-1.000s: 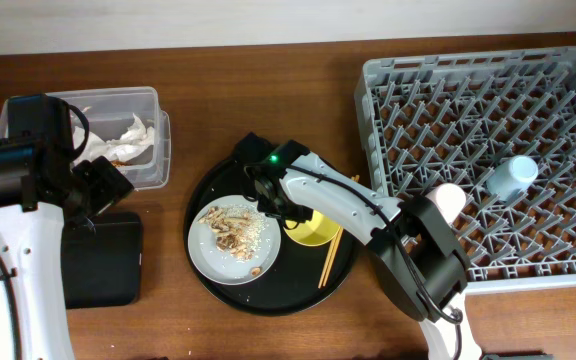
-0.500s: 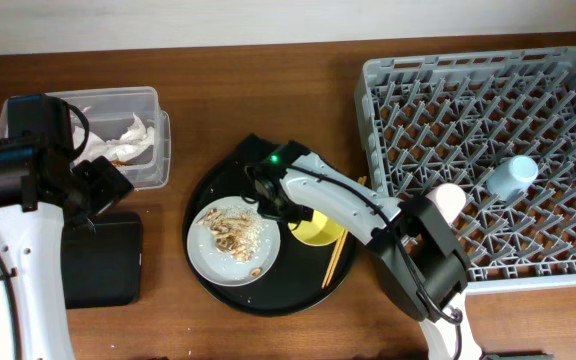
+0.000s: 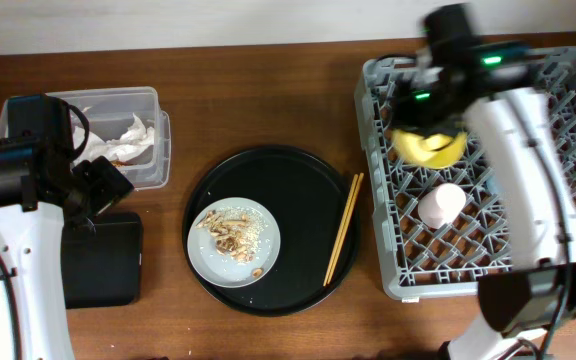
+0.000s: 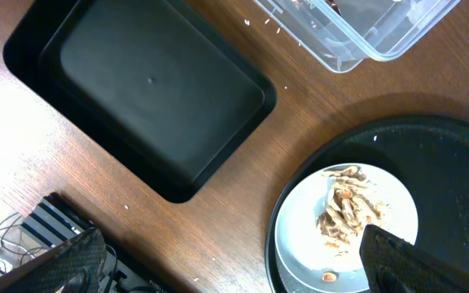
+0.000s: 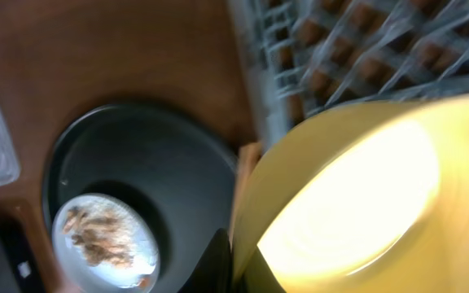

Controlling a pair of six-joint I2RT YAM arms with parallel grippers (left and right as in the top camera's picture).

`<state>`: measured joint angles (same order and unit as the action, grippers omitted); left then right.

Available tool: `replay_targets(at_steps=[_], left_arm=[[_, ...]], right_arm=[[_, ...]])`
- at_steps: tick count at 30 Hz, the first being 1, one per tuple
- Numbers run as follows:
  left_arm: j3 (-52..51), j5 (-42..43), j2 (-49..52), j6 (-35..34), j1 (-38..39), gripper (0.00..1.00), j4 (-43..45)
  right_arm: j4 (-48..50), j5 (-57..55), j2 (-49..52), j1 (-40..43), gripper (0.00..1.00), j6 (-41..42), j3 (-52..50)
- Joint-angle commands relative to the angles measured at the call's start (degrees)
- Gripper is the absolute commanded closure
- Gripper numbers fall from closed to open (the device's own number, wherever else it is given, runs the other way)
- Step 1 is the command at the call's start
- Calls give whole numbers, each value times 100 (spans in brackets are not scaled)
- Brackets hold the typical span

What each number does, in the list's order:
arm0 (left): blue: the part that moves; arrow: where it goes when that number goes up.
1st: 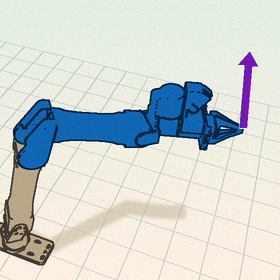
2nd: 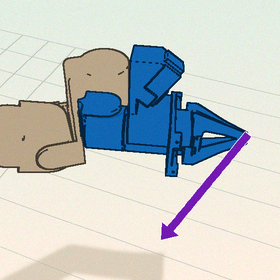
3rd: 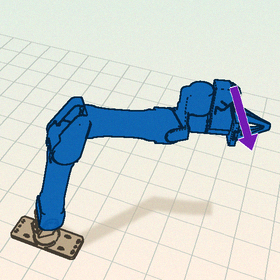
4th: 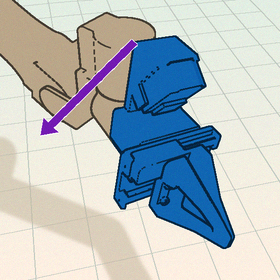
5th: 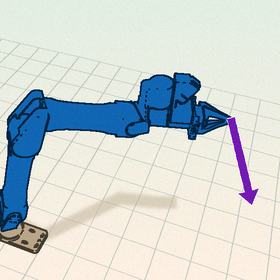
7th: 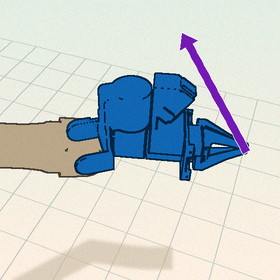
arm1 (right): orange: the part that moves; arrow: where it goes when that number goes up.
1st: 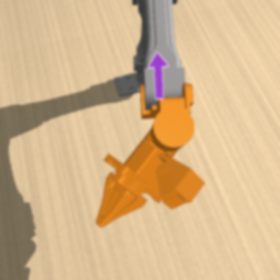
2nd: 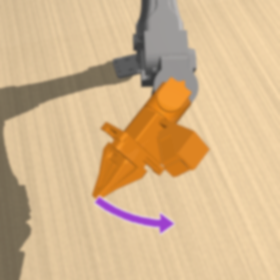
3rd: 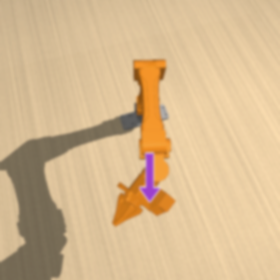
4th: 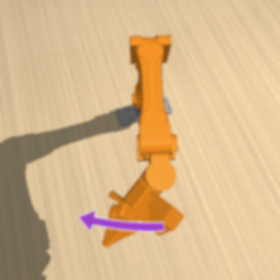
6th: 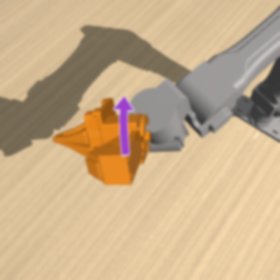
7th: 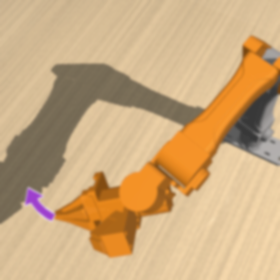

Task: Sort waste into correct bins and load items into the dishwasher rack
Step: 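Carry the yellow bowl right into the dish rack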

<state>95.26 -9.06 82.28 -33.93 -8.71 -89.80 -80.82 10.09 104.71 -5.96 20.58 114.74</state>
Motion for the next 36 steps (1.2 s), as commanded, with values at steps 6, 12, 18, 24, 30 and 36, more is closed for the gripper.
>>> replay_targets(at_steps=[6,12,18,24,30,36], left_arm=[[39,-66,-24,-57,-20,1,-2],[39,-66,-24,-57,-20,1,-2],[39,-66,-24,-57,-20,1,-2],[39,-66,-24,-59,-20,1,-2],[39,-66,-24,-59,-20,1,-2],[39,-66,-24,-59,-20,1,-2]], right_arm=[[72,3521,330,2273,96,-3051,-20],[595,5449,1176,2629,96,-3383,-20],[763,6124,1989,2629,96,-3381,-20],[1228,6146,2490,2771,95,-3185,-20],[994,4725,2551,2999,91,-2605,-17],[603,3818,1967,3014,69,-2546,-17]])
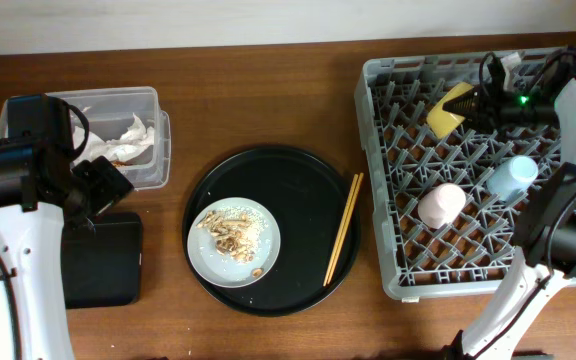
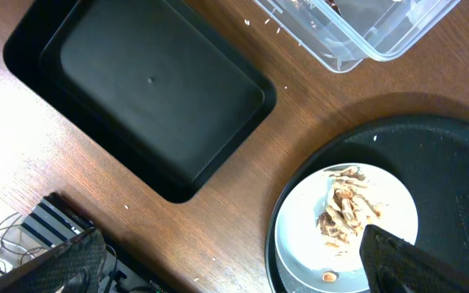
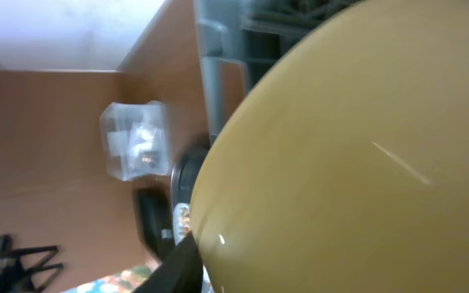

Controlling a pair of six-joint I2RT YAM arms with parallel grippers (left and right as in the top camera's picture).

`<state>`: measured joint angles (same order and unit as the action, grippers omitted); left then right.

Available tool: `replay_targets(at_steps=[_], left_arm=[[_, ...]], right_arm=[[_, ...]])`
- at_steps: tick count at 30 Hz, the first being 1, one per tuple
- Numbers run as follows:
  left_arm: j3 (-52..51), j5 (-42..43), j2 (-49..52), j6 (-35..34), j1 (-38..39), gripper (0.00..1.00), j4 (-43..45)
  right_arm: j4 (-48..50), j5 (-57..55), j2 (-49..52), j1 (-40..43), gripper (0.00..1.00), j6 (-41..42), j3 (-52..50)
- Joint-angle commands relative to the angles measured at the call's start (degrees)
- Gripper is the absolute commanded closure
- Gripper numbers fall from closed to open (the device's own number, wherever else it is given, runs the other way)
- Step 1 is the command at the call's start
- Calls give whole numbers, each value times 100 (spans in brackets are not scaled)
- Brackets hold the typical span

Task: Sort waste into correct bins and load items into the dishwasher rack
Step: 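Carry the yellow bowl right into the dish rack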

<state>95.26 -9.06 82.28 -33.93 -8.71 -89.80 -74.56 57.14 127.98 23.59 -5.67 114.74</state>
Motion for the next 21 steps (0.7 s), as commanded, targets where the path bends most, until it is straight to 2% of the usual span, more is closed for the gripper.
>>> replay_targets(at_steps=[1,2,3,7,11,13,17,18,21], left_arm=[[39,-66,-24,-59,-20,1,-2],[39,-66,-24,-59,-20,1,-2],[39,-66,-24,-59,-20,1,-2],[39,-66,-24,-59,-20,1,-2],[39,-66,-24,-59,-20,1,-2],[39,-66,-24,-59,-20,1,-2],[39,-66,-24,-59,-20,1,-2],[39,-66,-24,-59,-20,1,-2],[39,-66,-24,-57,-20,1,-2]], right_arm=[[-146,-1272,-603,59,61,214,-17],[-236,-1572,-758,59,43,216,-17],[-319,-1980,-929,59,19,315,-17],[-498,-3211,-1563,59,18,1152,-17],[-356,-3388,-1860,-133,18,1215,-17],[-149,-3403,-1786,-358,29,1196,-20],[511,-3971,-1517,-929,78,1198,-20],[662,-4072,-1362,-1088,85,1207,-20],[844,-4640,-922,-1263,94,1497,-20]])
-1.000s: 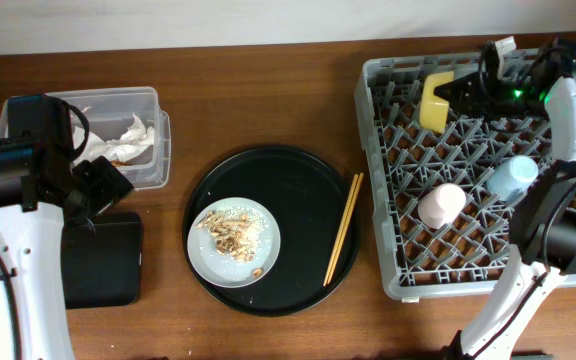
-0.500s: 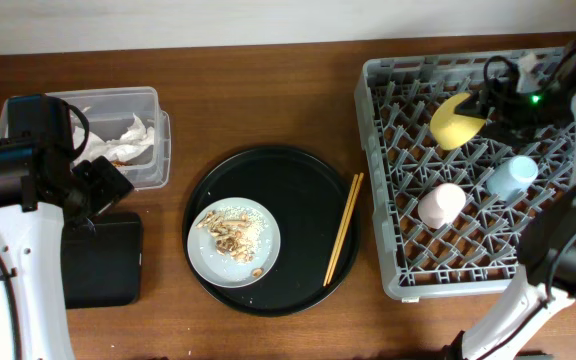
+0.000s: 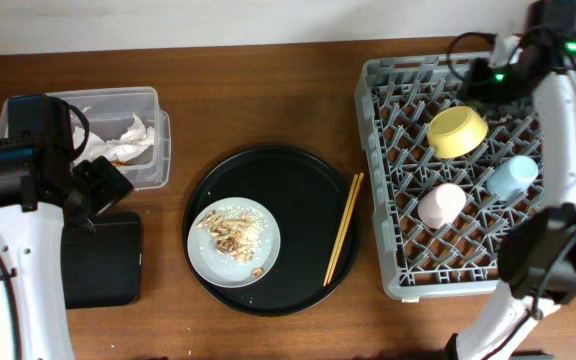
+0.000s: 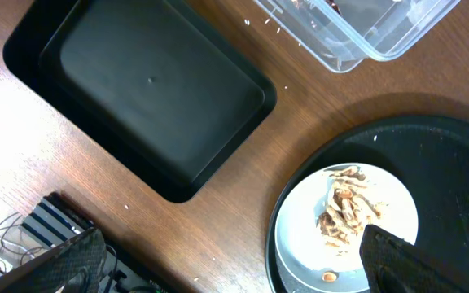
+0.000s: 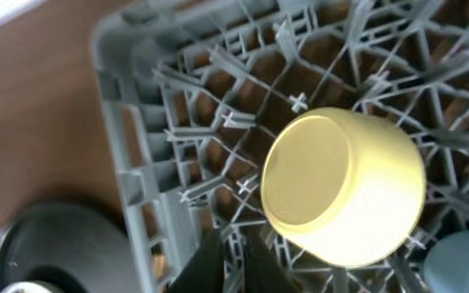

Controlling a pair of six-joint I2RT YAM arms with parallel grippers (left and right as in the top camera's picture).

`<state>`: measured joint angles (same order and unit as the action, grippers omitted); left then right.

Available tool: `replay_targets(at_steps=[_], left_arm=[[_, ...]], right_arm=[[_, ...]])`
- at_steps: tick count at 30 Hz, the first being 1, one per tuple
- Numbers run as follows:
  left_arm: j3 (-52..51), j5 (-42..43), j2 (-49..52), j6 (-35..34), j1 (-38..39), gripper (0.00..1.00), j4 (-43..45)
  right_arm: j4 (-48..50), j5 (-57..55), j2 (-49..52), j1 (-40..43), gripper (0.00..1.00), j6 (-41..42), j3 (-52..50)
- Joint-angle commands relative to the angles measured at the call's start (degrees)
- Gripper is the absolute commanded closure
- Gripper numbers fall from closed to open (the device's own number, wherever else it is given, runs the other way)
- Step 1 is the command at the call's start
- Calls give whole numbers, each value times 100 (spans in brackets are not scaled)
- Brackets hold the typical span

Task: Sort waste into correct bins and load items into the dishwasher rack
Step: 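Carry the yellow bowl right into the dish rack, then lower the yellow bowl upside down in the rack and release it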

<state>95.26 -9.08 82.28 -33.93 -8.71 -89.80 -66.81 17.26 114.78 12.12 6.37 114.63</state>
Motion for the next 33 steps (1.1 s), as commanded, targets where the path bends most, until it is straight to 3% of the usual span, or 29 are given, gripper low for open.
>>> replay_targets(at_steps=[1,6,12,23,29,33], left_arm=[[39,-63,-24,-59,-20,1,-2],[39,-63,-24,-59,-20,1,-2],[39,-63,-24,-59,-20,1,-2],[39,-63,-24,-59,-20,1,-2],[39,-63,-24,-59,-20,1,-4],[39,-63,-24,-57,-20,1,-2]], right_arm=[[66,-909,603,-118,96,463,-9],[-90,-1211,848,-111,96,509,-7],[-796,-2691,835,-37,96,890,24],[-1119,-2721,793,275,96,911,494],[-1683,-3235,782,297,92,916,1298],[-1720,-2640,782,284,92,876,1307]])
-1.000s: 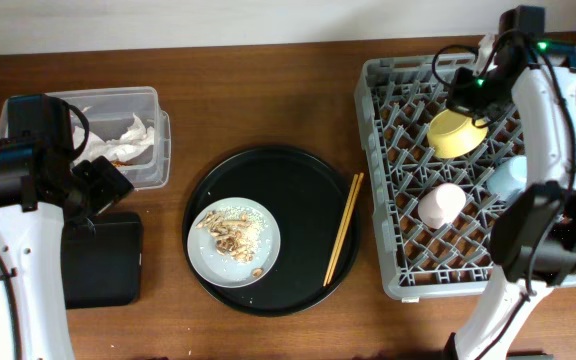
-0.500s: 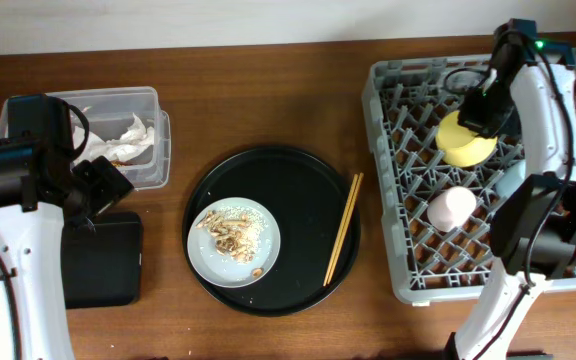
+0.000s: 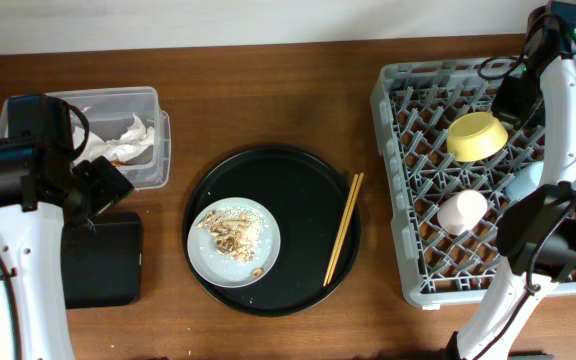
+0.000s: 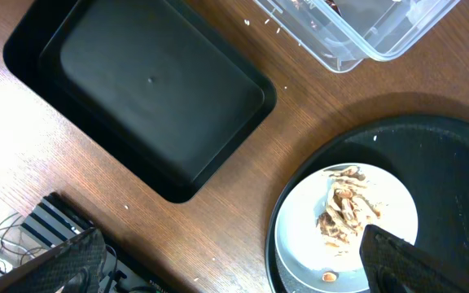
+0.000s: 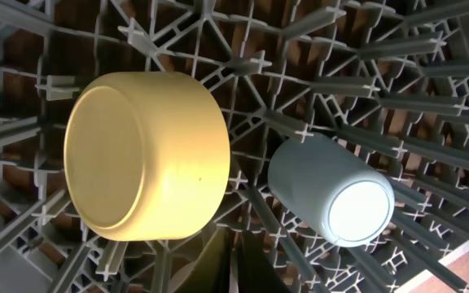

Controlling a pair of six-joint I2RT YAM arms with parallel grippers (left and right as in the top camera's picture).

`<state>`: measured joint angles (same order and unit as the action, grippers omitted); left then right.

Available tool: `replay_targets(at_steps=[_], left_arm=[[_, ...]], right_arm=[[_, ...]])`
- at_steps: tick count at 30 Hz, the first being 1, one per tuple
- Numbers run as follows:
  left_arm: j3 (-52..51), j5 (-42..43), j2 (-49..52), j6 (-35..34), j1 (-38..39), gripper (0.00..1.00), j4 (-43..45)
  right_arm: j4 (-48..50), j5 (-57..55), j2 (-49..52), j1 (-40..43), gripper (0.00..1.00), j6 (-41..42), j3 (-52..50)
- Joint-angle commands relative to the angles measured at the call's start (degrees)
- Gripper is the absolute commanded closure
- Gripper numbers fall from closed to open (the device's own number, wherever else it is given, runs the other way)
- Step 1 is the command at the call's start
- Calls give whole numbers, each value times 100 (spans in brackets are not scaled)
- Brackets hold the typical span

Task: Sort waste into correct bins and load items into the dishwasher rack
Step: 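Lower the yellow bowl upside down in the rack and release it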

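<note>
A yellow bowl [image 3: 476, 136] [image 5: 145, 155] lies tilted, bottom up, in the back of the grey dishwasher rack [image 3: 408, 270], free of any gripper. A pale blue cup [image 5: 332, 199] lies beside it and a pink cup [image 3: 463, 212] sits nearer the front. My right gripper [image 3: 511, 100] [image 5: 233, 264] hangs over the rack just above the bowl, shut and holding nothing. A white plate [image 3: 233, 242] [image 4: 348, 220] with food scraps and a pair of chopsticks [image 3: 344, 228] rest on the round black tray [image 3: 298, 180]. My left gripper [image 3: 98, 185] [image 4: 234, 260] is open, high over the table's left.
A clear container [image 3: 118, 135] [image 4: 357, 32] holding crumpled tissue stands at the back left. In front of it sits a black rectangular bin [image 3: 103, 262] [image 4: 145, 106]. The rack reaches the table's right edge, with my right arm along it.
The rack, with the bowl and both cups in it, now sits a little farther right. My right gripper has moved right and is now closer over the bowl and blue cup. The left arm is unchanged.
My right gripper held the yellow bowl over the rack's back left. Then the bowl was tilted at the rack's back, still at the gripper. Then it lay in the rack with the gripper off it, and now the rack stands shifted right.
</note>
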<state>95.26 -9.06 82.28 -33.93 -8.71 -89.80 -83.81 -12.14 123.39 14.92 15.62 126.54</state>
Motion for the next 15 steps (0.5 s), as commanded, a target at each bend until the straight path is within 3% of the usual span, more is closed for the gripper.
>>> replay_targets(at_steps=[1,4,5,6,15], left_arm=[[39,-66,-24,-59,-20,1,-2],[39,-66,-24,-57,-20,1,-2],[39,-66,-24,-59,-20,1,-2],[39,-66,-24,-59,-20,1,-2],[39,-66,-24,-59,-20,1,-2]], right_arm=[[-20,612,-79,4,92,-229,114],[109,1305,-72,4,88,-619,96],[177,1307,-48,4,89,-643,96],[212,1309,4,4,96,-640,96],[291,1342,664,9,96,-940,92]])
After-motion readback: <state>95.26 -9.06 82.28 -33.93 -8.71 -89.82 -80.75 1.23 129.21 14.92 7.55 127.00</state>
